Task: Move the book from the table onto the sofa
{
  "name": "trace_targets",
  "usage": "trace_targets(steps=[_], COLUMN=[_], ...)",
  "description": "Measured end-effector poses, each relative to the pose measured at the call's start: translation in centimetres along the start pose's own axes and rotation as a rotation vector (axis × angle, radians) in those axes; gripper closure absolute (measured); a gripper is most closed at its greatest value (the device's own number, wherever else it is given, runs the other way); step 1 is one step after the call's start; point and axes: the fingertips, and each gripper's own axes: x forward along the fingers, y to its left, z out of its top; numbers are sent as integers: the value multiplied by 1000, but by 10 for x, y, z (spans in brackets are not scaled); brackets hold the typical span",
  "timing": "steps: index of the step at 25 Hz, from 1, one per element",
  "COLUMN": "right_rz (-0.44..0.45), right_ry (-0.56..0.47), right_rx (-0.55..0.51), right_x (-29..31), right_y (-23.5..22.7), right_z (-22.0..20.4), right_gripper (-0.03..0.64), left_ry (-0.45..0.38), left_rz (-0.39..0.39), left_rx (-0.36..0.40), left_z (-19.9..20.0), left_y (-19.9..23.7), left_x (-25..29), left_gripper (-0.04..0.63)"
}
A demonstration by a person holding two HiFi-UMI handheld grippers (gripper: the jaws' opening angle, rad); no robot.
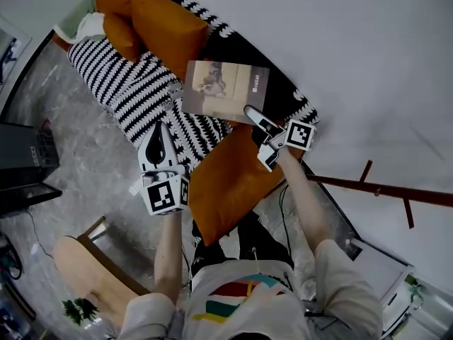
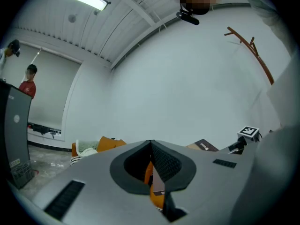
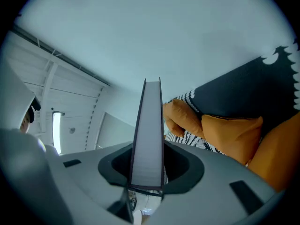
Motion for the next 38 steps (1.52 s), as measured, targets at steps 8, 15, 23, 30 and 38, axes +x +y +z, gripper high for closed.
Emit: trace_targets(steps=[8, 15, 23, 30, 38], right_rz=[-43, -169, -269, -320, -435], right_ry=[285, 497, 697, 758, 755], right_rx=[20, -40, -98, -164, -256], right_x=[71, 106, 113, 114, 118], right_y=[-107, -168, -207, -223, -237], right_z=[-32, -79, -126, -136, -140], right_gripper=[462, 462, 462, 462, 331], left_ry=[73, 136, 167, 158, 153], left_rz=[29, 75, 92, 90, 104], left_rx=[-14, -24, -34, -40, -45], left_z=[-91, -154, -181, -182, -176], left_y=[5, 27, 34, 31, 44], left_x=[47, 47, 35, 37, 24], left_gripper=[589, 589, 589, 589, 589])
